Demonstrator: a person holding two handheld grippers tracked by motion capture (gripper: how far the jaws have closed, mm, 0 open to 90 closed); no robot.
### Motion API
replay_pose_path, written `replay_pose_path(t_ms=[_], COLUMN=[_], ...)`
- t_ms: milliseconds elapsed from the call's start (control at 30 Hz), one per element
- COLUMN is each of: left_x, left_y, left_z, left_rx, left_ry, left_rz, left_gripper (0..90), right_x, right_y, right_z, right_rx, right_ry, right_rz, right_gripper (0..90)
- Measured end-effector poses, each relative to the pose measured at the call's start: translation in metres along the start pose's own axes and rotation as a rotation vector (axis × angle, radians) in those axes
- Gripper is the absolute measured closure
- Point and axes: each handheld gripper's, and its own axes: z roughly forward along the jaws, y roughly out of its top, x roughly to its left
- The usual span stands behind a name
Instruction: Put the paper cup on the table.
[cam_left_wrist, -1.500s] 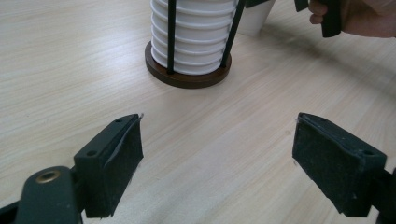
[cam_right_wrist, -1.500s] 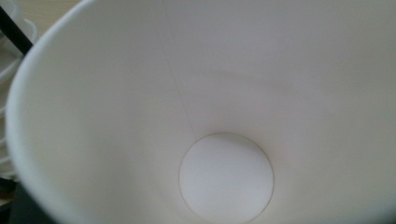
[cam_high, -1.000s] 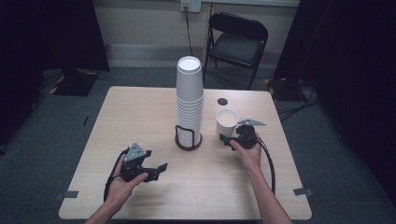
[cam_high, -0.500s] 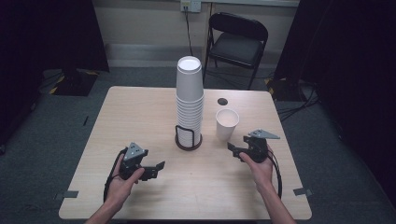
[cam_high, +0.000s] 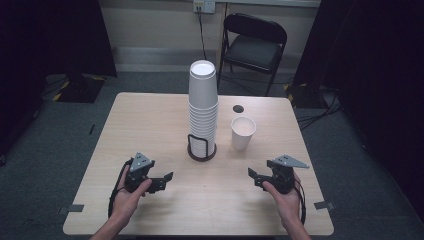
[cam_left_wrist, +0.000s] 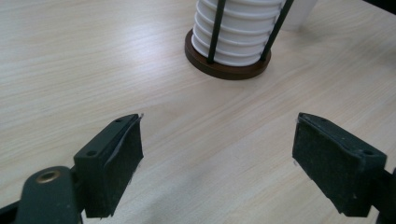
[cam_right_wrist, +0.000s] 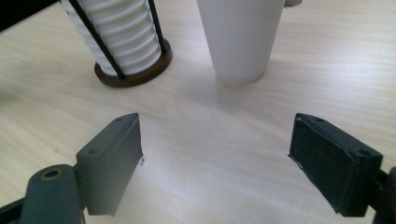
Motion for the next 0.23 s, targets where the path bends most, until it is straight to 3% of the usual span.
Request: replay_pose_path(t_ms=[100, 233], left_x=[0.0019, 0.0052], left_y=[-0.0008, -0.0023], left_z=[-0.0002, 0.0003], left_rx=[0.000, 0.000], left_ry=[0.010, 0.008], left_rz=[-0.003, -0.038], left_gripper=[16.0, 16.0], right_x=[0.0029, 0.0025], right_y=[-0.0029, -0.0041], right_z=[-0.0026, -0.0014], right_rx=[-0.023, -0.026], right_ry=[0.032, 0.028], right_rz=[0.023, 0.009], right_gripper=[15.2, 14.8])
